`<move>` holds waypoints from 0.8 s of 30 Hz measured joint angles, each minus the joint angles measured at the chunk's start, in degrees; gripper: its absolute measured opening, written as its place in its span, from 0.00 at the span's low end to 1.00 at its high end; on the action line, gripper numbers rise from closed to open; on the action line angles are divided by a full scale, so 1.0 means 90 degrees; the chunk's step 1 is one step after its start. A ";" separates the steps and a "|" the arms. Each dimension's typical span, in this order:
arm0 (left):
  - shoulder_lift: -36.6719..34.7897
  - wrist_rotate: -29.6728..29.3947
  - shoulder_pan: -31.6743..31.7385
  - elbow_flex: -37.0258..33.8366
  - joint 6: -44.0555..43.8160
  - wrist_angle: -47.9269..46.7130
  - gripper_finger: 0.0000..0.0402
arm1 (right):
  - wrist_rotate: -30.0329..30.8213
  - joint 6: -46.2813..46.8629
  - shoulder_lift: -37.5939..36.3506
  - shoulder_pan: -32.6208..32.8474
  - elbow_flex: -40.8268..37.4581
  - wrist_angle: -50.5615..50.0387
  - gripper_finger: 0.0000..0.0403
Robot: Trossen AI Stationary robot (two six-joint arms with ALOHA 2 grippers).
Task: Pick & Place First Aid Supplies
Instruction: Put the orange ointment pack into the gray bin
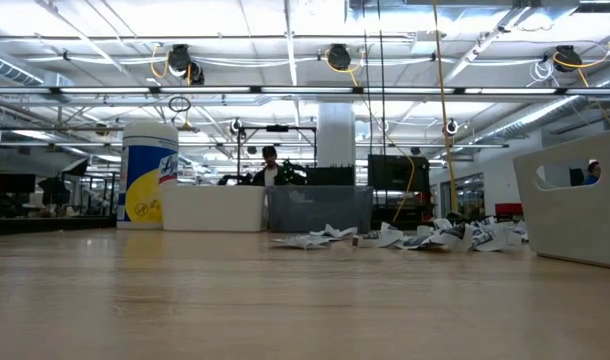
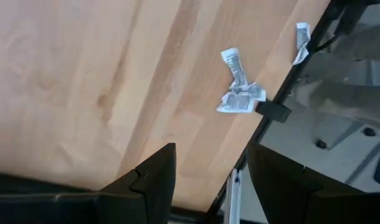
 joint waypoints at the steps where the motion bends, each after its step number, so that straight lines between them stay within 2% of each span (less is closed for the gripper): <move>1: 0.0139 -0.0039 -0.0067 0.0000 -0.0050 0.0143 0.50 | -0.0028 0.0000 0.0000 0.0000 0.0000 -0.0001 0.45; 8: 0.1084 -0.0472 -0.0295 0.0000 -0.0729 0.0670 0.50 | -0.0164 -0.0004 0.0000 0.0005 0.0000 0.0009 0.45; 19: 0.2395 -0.0281 -0.0439 -0.0005 -0.1397 0.1980 0.50 | -0.0161 -0.0219 0.0000 0.0005 -0.0002 0.0038 0.45; 24: 0.2875 -0.0357 -0.0499 -0.0005 -0.1744 0.2015 0.50 | -0.0214 -0.0335 0.0000 0.0005 -0.0002 0.0041 0.45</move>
